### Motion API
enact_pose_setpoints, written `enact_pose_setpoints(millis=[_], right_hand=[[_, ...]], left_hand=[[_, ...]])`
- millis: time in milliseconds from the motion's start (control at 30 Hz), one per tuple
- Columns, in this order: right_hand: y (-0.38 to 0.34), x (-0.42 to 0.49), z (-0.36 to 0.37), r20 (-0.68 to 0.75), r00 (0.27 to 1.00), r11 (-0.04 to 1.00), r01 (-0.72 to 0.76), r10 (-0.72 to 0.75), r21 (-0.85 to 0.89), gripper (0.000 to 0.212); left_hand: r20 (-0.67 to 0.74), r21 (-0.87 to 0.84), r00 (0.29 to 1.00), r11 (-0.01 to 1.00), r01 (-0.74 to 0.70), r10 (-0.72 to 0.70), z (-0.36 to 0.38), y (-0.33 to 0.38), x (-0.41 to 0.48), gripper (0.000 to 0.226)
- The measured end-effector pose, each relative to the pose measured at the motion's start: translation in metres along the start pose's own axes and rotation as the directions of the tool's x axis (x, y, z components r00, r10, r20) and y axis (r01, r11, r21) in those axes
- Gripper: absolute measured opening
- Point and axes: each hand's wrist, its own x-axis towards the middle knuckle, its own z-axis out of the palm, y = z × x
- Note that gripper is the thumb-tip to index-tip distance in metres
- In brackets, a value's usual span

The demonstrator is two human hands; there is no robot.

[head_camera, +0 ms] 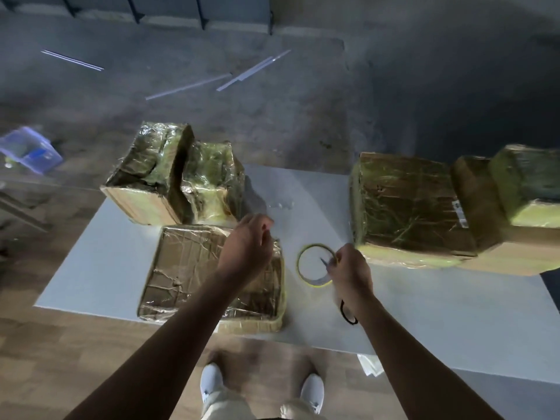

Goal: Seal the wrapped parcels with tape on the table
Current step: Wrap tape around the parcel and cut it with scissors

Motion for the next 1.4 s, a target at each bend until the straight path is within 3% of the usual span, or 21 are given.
enact_pose_setpoints(millis=[100,167,233,333,433,500,567,633,733,833,1033,1133,1300,1400], right_hand=[[-0.029,0.002,-0.014,-0.143,0.981,0.987,0.144,-0.133,0.07,0.012],[-0.045,0.0,-0.019,-0.234,0.926,0.949,0.313,-0.298,0.03,0.016],[-0.057,-0.003,-0.024,-0.293,0.865,0.905,0.426,-0.408,-0.004,0.021],[-0.07,-0.01,-0.031,-0.338,0.822,0.874,0.485,-0.457,-0.002,0.024],[-0.082,-0.017,-0.034,-0.374,0.792,0.844,0.535,-0.482,0.046,0.022],[-0.088,-0.019,-0.035,-0.362,0.81,0.845,0.526,-0.462,0.098,0.024],[-0.092,-0.02,-0.036,-0.258,0.88,0.871,0.451,-0.398,0.197,0.036],[-0.095,-0.02,-0.034,-0.136,0.907,0.88,0.419,-0.398,0.222,0.045],[-0.101,-0.019,-0.029,-0.095,0.918,0.879,0.396,-0.385,0.267,0.032],[-0.106,-0.017,-0.026,-0.166,0.906,0.885,0.418,-0.389,0.206,0.019],[-0.107,-0.013,-0.024,-0.223,0.872,0.884,0.462,-0.435,0.079,0.024],[-0.109,-0.015,-0.024,-0.228,0.854,0.875,0.483,-0.467,0.016,0.027],[-0.112,-0.015,-0.024,-0.223,0.824,0.852,0.517,-0.522,-0.084,0.032],[-0.112,-0.015,-0.025,-0.199,0.804,0.827,0.554,-0.561,-0.096,0.033]], left_hand=[[0.153,-0.024,0.987,0.998,0.059,-0.055,0.003,0.005,0.003,0.039],[0.261,-0.02,0.956,0.989,0.144,-0.134,0.002,0.007,0.005,0.058],[0.336,-0.064,0.918,0.967,0.248,-0.213,-0.001,0.007,0.007,0.063],[0.353,-0.109,0.889,0.931,0.348,-0.291,-0.005,0.005,0.013,0.055],[0.265,-0.059,0.927,0.956,0.289,-0.264,-0.011,0.008,0.018,0.033],[0.187,-0.095,0.952,0.96,0.263,-0.243,-0.018,0.011,0.021,0.017],[0.135,-0.177,0.964,0.951,0.253,-0.231,-0.026,0.011,0.022,0.013],[0.147,-0.26,0.96,0.927,0.27,-0.239,-0.033,0.011,0.023,0.015],[0.215,-0.351,0.935,0.871,0.345,-0.283,-0.04,0.013,0.022,0.018],[0.293,-0.435,0.904,0.799,0.415,-0.311,-0.048,0.014,0.02,0.022],[0.346,-0.51,0.875,0.715,0.478,-0.339,-0.062,0.008,0.019,0.034],[0.384,-0.59,0.829,0.582,0.559,-0.406,-0.065,0.005,0.021,0.031],[0.438,-0.632,0.766,0.445,0.635,-0.47,-0.07,0.002,0.022,0.022],[0.459,-0.63,0.748,0.418,0.654,-0.479,-0.07,-0.003,0.021,0.02]])
